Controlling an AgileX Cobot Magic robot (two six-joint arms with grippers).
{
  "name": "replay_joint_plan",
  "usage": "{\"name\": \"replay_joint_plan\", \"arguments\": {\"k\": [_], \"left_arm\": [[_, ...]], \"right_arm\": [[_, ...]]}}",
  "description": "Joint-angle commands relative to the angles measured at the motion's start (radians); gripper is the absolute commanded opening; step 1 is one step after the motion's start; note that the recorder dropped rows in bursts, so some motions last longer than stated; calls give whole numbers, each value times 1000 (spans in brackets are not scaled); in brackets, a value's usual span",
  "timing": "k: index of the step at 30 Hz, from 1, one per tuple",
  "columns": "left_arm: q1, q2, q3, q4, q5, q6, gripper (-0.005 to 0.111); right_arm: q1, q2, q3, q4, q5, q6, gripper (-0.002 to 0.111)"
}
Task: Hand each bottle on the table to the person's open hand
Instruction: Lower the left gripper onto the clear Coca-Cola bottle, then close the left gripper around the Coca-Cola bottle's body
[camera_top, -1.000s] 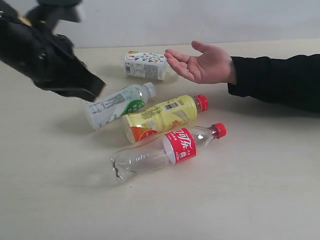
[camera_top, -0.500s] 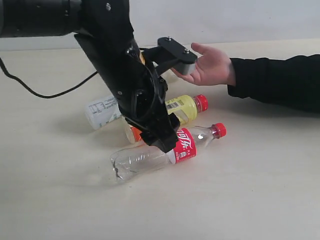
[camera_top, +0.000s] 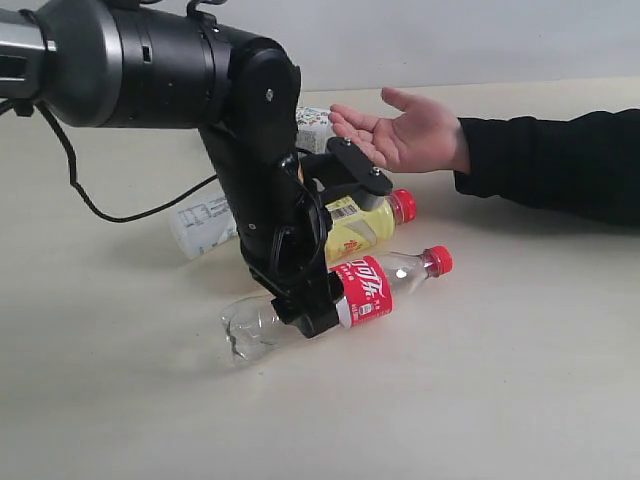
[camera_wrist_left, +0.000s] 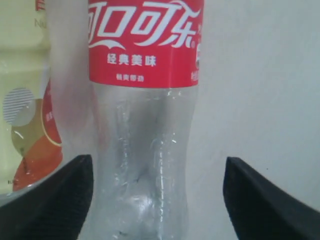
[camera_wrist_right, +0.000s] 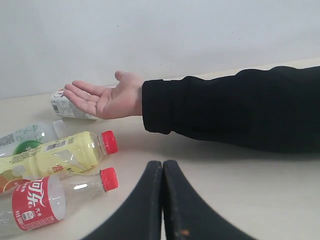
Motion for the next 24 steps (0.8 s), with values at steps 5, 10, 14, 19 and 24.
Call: {"name": "replay_joint_plan", "arguments": {"k": [5, 10, 14, 19, 24], "left_arm": [[-5, 23, -5, 6, -33, 8, 70], [-5, 26, -5, 6, -41, 8, 70], [-5, 47, -5, -2, -29, 8, 70], [-5, 86, -5, 1, -14, 8, 70], [-5, 99, -5, -1, -23, 8, 70]], "right_arm": [[-4, -4, 5, 0, -2, -1, 0], [-4, -4, 5, 0, -2, -1, 0], [-4, -4, 5, 0, -2, -1, 0], [-4, -4, 5, 0, -2, -1, 0], [-4, -4, 5, 0, -2, -1, 0]]}}
